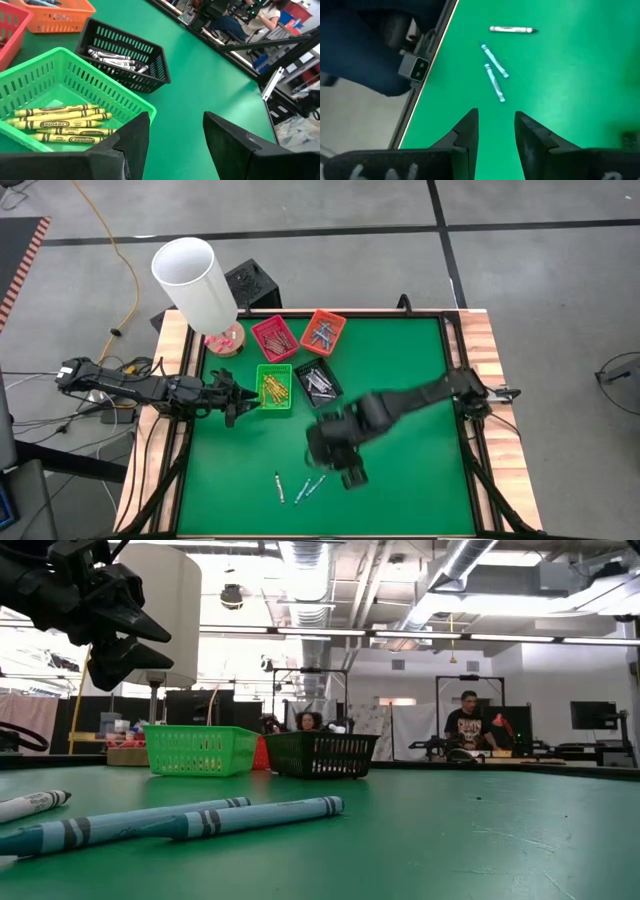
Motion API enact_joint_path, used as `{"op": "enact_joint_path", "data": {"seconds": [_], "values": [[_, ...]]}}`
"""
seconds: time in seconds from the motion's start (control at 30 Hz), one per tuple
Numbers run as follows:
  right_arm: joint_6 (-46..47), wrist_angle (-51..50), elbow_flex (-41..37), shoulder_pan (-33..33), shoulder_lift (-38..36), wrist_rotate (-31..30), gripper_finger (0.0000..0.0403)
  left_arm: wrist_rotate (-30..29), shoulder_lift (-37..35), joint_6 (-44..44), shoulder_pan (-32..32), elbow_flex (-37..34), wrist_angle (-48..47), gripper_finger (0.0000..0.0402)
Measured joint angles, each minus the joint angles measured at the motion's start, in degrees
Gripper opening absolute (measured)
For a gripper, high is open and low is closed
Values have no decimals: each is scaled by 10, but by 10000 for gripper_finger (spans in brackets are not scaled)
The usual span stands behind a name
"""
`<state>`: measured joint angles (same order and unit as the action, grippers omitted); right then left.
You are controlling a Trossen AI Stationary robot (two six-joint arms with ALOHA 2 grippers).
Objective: Sort crayons
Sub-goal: Put the blue crayon into the orange bin
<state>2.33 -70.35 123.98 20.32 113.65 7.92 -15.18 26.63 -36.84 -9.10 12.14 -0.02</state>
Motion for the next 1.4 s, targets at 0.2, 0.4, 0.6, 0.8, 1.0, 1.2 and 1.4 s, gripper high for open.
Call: {"op": "enact_joint_path", "data": {"seconds": [0.2,0.4,0.6,0.8,1.0,1.2,1.4], "values": [[15,62,-81,76,0,-73,123,4,0,3,0,0,0,175],[-7,165,-187,92,1,-98,123,3,0,4,0,0,0,176],[6,210,-255,78,1,-97,123,-10,0,12,0,0,-1,176],[-52,306,-299,69,1,-98,123,-47,0,43,0,0,1,176],[-145,386,-346,69,1,-98,123,-52,0,54,0,0,8,176],[-182,440,-385,59,1,-100,123,-52,0,58,0,0,8,176],[-189,496,-409,49,1,-107,123,-52,0,58,0,0,8,176]]}}
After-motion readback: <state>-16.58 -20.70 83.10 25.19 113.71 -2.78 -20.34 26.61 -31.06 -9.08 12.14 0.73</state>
